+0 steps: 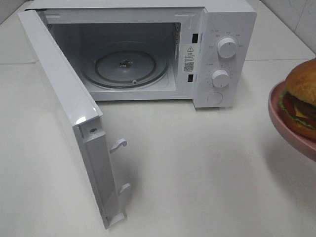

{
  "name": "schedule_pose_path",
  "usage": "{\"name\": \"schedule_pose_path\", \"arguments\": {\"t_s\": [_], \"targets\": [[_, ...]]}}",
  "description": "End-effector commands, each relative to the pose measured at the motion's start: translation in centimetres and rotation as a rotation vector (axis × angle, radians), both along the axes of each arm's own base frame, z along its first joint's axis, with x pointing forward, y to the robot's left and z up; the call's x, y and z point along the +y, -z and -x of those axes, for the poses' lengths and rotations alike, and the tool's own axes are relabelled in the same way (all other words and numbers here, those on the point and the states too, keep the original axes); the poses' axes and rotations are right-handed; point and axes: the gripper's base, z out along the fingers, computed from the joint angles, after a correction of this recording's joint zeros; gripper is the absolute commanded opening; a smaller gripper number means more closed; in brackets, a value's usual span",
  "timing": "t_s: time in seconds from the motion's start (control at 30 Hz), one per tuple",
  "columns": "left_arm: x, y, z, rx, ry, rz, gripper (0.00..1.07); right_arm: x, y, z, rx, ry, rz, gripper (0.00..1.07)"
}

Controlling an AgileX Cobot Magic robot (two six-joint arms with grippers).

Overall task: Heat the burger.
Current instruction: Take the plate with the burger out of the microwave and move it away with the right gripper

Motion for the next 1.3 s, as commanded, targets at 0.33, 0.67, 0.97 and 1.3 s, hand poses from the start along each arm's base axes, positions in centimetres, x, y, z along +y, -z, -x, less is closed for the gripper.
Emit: {"name": "schedule_pose_path", "arguments": {"t_s": [0.33,0.67,0.97,1.3], "targets": [[0.0,0.0,0.1,-0.009,-0.002,-0.001,1.0,-1.6,-0.5,0.2,-0.064,0.555,-0.143,0.02],[0.0,0.0,0.1,-0.009,-0.002,-0.001,1.0,-2.2,-0.5,0.3,-0.098,0.788,-0.193,0.02],[0.0,0.0,0.1,-0.009,-0.002,-0.001,1.0,-1.9,0.0,-1.1,-0.161,0.908,-0.168,0.02],[0.0,0.0,0.1,-0.009,-0.002,-0.001,1.0,-0.4,2.5,-4.3,-0.163,1.016,-0.124,0.02]]}}
